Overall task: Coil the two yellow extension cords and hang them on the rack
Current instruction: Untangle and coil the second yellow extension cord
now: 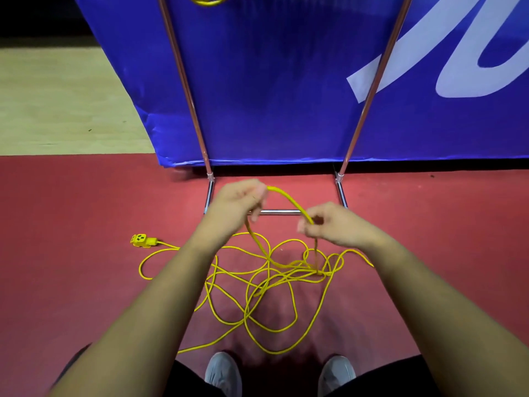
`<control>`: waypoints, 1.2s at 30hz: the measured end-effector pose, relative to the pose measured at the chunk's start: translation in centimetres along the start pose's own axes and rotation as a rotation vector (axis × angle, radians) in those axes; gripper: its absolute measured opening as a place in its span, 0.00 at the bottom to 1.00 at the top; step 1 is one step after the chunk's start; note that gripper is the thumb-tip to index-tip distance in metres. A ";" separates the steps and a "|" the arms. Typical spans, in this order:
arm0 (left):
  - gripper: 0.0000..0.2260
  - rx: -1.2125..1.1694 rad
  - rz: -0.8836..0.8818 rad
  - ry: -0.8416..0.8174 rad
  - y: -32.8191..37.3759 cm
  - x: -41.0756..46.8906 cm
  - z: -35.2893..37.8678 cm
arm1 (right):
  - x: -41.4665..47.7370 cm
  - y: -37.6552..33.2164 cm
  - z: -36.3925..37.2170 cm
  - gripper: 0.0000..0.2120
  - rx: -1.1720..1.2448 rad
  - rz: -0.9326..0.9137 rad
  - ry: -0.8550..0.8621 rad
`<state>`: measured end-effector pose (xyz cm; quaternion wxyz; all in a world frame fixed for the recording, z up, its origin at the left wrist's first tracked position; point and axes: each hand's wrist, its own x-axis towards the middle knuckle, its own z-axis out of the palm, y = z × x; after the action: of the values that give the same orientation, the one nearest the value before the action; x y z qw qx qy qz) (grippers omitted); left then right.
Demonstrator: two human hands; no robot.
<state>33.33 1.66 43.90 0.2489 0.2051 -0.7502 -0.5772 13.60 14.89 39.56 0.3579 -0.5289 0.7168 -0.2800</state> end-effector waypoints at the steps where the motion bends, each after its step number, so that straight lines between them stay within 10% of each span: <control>1: 0.14 -0.143 -0.008 0.114 0.2 0.2 -0.8 | -0.1 2.3 0.2 0.08 -0.086 0.116 -0.072; 4: 0.12 -0.071 -0.069 0.411 -0.8 0.5 -3.5 | -1.0 7.5 0.2 0.11 -0.128 0.363 -0.084; 7: 0.12 0.553 -0.166 0.535 -2.7 0.2 -5.3 | -1.1 6.5 -0.9 0.10 0.133 0.280 0.113; 16: 0.18 0.316 -0.067 -0.214 -0.7 -0.9 0.6 | -1.0 -5.2 -0.6 0.02 0.283 -0.179 0.100; 22: 0.18 -0.515 -0.021 0.337 0.6 0.2 -2.2 | -0.9 6.7 0.3 0.06 -0.178 0.310 -0.174; 25: 0.12 0.020 -0.147 0.473 -2.0 0.5 -5.2 | -1.7 8.8 -0.1 0.09 0.031 0.382 -0.013; 28: 0.19 0.622 -0.252 0.444 -3.7 0.1 -5.7 | -1.3 5.5 -1.0 0.10 0.254 0.231 0.114; 36: 0.14 0.363 -0.102 -0.133 -1.9 -0.2 1.1 | 0.2 -4.7 0.9 0.04 0.166 -0.176 0.170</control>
<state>32.89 2.14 41.82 0.1279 0.2458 -0.8455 -0.4565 16.88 13.35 42.64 0.3123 -0.5327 0.6696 -0.4127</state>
